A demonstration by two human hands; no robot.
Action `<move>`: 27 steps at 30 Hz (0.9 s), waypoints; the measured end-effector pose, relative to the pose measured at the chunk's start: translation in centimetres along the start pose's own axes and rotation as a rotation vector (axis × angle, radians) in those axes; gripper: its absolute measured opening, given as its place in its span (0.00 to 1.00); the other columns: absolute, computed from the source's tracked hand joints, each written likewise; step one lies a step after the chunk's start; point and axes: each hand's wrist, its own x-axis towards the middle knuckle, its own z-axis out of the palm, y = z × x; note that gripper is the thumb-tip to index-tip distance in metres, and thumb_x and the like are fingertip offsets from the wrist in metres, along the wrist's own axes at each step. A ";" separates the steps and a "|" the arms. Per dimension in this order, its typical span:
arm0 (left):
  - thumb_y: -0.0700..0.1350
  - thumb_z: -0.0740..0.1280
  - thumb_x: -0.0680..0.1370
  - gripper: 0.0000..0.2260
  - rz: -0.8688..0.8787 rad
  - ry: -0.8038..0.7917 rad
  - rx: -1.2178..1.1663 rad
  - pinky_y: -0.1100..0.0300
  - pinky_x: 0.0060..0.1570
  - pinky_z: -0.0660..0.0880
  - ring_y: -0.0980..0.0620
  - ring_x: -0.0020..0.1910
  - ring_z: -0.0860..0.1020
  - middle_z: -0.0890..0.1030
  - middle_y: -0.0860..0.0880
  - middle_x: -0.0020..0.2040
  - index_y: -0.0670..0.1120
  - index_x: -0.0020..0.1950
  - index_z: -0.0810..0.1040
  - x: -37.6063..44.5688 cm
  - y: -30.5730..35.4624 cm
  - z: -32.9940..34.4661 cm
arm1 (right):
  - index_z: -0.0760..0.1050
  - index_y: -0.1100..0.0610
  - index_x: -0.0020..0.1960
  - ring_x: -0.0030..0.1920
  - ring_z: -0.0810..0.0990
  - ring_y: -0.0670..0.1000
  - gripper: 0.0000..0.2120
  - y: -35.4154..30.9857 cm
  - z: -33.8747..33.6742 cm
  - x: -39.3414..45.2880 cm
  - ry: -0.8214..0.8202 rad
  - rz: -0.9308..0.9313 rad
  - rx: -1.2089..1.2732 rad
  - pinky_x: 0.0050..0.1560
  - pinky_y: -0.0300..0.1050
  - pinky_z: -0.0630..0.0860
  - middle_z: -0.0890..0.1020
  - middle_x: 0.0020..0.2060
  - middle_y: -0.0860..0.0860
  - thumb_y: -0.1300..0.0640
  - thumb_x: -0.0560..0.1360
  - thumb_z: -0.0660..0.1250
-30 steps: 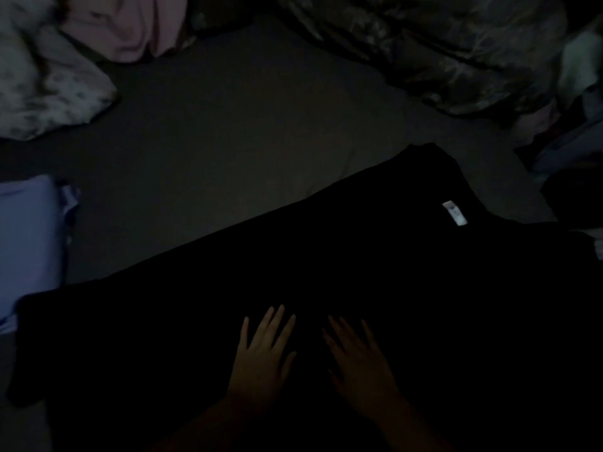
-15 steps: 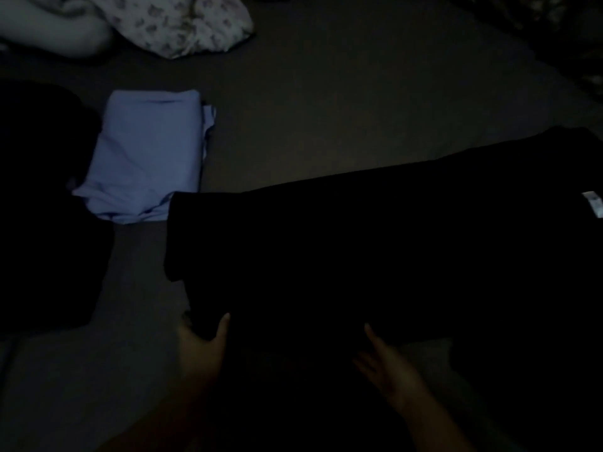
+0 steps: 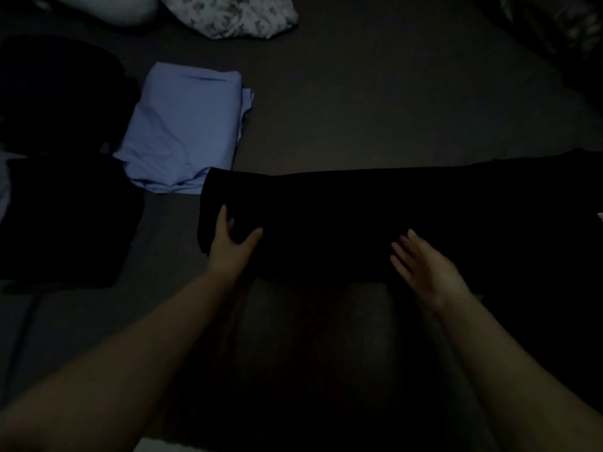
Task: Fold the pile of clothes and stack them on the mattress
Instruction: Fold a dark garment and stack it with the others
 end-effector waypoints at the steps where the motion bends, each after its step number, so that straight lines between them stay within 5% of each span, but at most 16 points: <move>1: 0.46 0.73 0.73 0.40 0.022 0.034 0.145 0.49 0.70 0.63 0.46 0.71 0.64 0.65 0.44 0.73 0.50 0.77 0.52 0.4 -0.7 0.3 | 0.66 0.57 0.69 0.59 0.76 0.49 0.22 0.1 -0.2 0.8 0.040 -0.022 -0.149 0.55 0.43 0.73 0.75 0.61 0.52 0.56 0.77 0.65; 5: 0.51 0.76 0.68 0.47 -0.257 0.168 0.268 0.48 0.70 0.61 0.39 0.72 0.61 0.59 0.37 0.74 0.46 0.77 0.50 -0.1 -3.7 1.6 | 0.61 0.55 0.74 0.66 0.71 0.54 0.35 2.8 -1.3 1.9 0.066 -0.090 -0.854 0.66 0.45 0.68 0.71 0.68 0.54 0.53 0.72 0.72; 9: 0.45 0.72 0.73 0.29 -0.397 0.278 0.077 0.51 0.63 0.69 0.41 0.66 0.71 0.71 0.39 0.68 0.39 0.70 0.66 0.3 -5.3 1.7 | 0.58 0.48 0.75 0.73 0.60 0.58 0.36 5.1 -2.0 2.2 -0.026 -0.298 -1.689 0.68 0.48 0.64 0.59 0.74 0.58 0.47 0.72 0.71; 12: 0.41 0.64 0.78 0.18 -0.589 0.279 -0.292 0.52 0.58 0.71 0.42 0.62 0.74 0.74 0.42 0.63 0.37 0.67 0.70 0.3 -5.3 1.2 | 0.59 0.53 0.75 0.69 0.66 0.62 0.38 5.3 -0.5 1.8 0.031 -0.729 -1.789 0.65 0.54 0.68 0.63 0.72 0.60 0.52 0.70 0.73; 14: 0.38 0.62 0.79 0.08 -0.500 0.300 -0.299 0.55 0.49 0.73 0.45 0.52 0.75 0.77 0.42 0.51 0.39 0.56 0.74 -0.4 -5.3 0.4 | 0.59 0.54 0.75 0.70 0.65 0.61 0.42 5.4 0.6 2.2 -0.006 -0.952 -1.889 0.66 0.57 0.66 0.65 0.72 0.58 0.51 0.67 0.75; 17: 0.38 0.63 0.79 0.03 -0.126 0.272 -0.019 0.63 0.39 0.70 0.49 0.47 0.74 0.77 0.44 0.44 0.41 0.50 0.76 -2.5 -4.2 -2.4 | 0.59 0.51 0.75 0.73 0.62 0.53 0.33 5.3 2.1 2.2 -0.164 -0.741 -2.164 0.73 0.55 0.48 0.67 0.71 0.52 0.47 0.74 0.66; 19: 0.40 0.67 0.77 0.08 0.034 0.225 0.124 0.64 0.48 0.70 0.50 0.51 0.76 0.79 0.44 0.49 0.39 0.54 0.77 -3.7 -4.2 -4.8 | 0.69 0.51 0.68 0.66 0.71 0.52 0.19 5.3 2.3 1.5 -0.256 -0.620 -2.230 0.70 0.47 0.56 0.73 0.65 0.51 0.51 0.77 0.60; 23: 0.46 0.74 0.71 0.22 -0.003 0.208 0.360 0.55 0.52 0.73 0.49 0.54 0.77 0.79 0.46 0.53 0.42 0.61 0.74 -6.1 -5.2 -9.3 | 0.72 0.52 0.64 0.62 0.74 0.54 0.16 6.0 1.4 -2.6 -0.602 -0.437 -2.179 0.55 0.42 0.70 0.74 0.62 0.52 0.54 0.77 0.60; 27: 0.49 0.71 0.74 0.28 -0.107 -0.022 0.639 0.52 0.53 0.73 0.41 0.57 0.78 0.79 0.42 0.60 0.47 0.71 0.66 -10.5 -8.5 -11.3 | 0.73 0.53 0.63 0.64 0.72 0.54 0.16 7.8 -1.1 -6.8 -0.612 -0.486 -2.141 0.57 0.43 0.70 0.74 0.61 0.53 0.55 0.76 0.60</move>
